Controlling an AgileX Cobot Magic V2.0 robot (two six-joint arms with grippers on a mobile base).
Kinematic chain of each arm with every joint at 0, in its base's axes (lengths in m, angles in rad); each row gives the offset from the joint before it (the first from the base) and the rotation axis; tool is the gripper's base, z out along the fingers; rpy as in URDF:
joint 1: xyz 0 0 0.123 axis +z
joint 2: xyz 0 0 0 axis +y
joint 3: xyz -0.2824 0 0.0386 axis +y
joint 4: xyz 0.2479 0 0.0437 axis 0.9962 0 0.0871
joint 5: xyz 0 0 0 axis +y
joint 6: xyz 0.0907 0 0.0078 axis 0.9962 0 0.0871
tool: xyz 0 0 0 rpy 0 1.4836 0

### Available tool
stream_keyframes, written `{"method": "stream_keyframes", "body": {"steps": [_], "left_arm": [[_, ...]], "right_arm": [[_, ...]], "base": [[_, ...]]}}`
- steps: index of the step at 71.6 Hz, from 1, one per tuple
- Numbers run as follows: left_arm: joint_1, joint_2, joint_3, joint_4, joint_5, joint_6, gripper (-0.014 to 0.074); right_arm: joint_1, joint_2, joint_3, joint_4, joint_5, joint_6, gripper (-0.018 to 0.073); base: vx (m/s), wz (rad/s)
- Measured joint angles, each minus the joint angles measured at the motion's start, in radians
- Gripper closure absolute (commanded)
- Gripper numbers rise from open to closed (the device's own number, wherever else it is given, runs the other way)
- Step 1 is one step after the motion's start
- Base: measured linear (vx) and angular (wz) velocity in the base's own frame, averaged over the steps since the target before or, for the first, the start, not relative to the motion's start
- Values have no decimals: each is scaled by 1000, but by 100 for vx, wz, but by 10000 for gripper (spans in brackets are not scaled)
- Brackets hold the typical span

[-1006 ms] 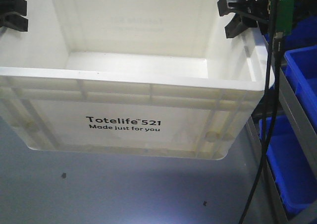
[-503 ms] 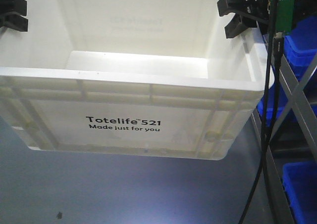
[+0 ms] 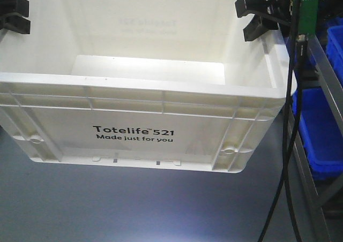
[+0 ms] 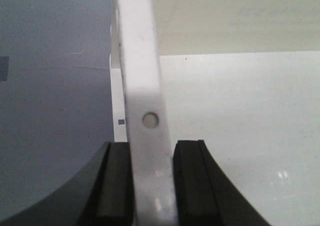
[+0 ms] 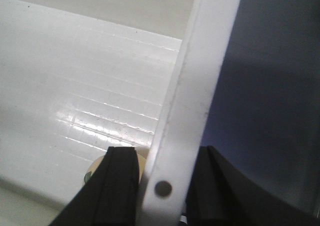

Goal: Place moving items into box and shelve
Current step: 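Carry the tote with both grippers alongside the rack of blue bins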

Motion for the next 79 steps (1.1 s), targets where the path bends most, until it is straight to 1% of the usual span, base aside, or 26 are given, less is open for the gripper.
{"method": "stream_keyframes", "body": {"steps": [28, 79], "left_arm": [[0, 0, 0, -3, -1, 0, 613], [0, 0, 0, -2, -2, 0, 613]], "right_arm": [[0, 0, 0, -5, -1, 0, 571], [0, 0, 0, -4, -7, -1, 571]], "base": [[39, 26], [26, 57]]}}
